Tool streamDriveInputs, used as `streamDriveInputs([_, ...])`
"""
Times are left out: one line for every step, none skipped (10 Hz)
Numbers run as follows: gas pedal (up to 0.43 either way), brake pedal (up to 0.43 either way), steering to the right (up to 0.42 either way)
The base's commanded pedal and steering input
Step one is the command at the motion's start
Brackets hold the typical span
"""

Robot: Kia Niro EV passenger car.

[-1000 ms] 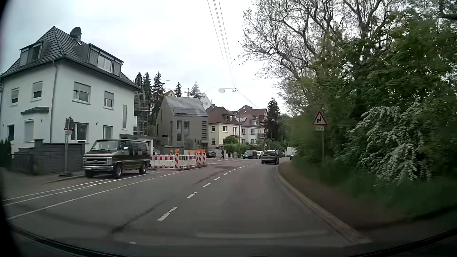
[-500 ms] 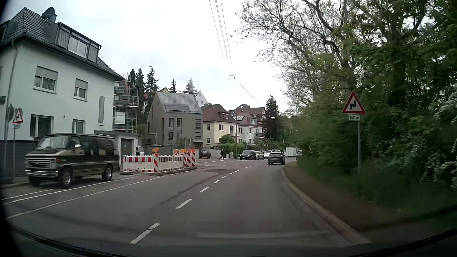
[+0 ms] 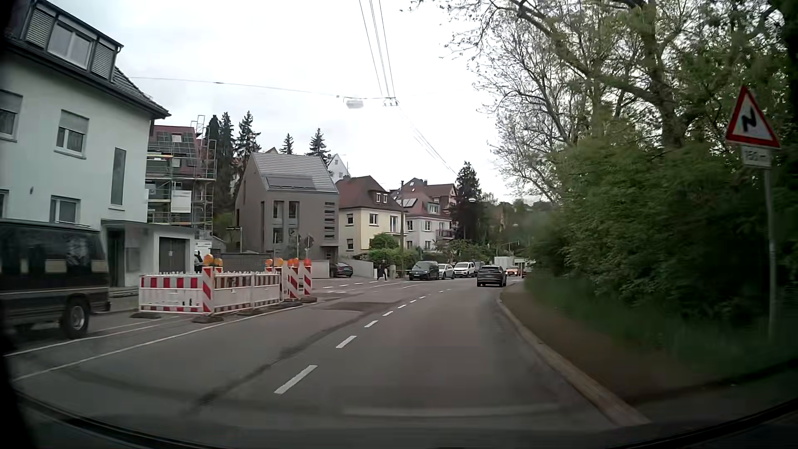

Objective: Follow the waypoints while adhering to traffic rules and regulations

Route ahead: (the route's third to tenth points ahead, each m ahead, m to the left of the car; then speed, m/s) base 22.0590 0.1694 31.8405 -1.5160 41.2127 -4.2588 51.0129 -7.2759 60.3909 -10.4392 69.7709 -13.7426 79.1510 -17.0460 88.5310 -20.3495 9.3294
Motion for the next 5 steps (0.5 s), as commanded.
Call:
streamDriveInputs([0.020, 0.000, 0.028])
streamDriveInputs([0.020, 0.000, 0.028])
streamDriveInputs([0.020, 0.000, 0.028])
streamDriveInputs([0.020, 0.000, 0.029])
streamDriveInputs([0.020, 0.000, 0.032])
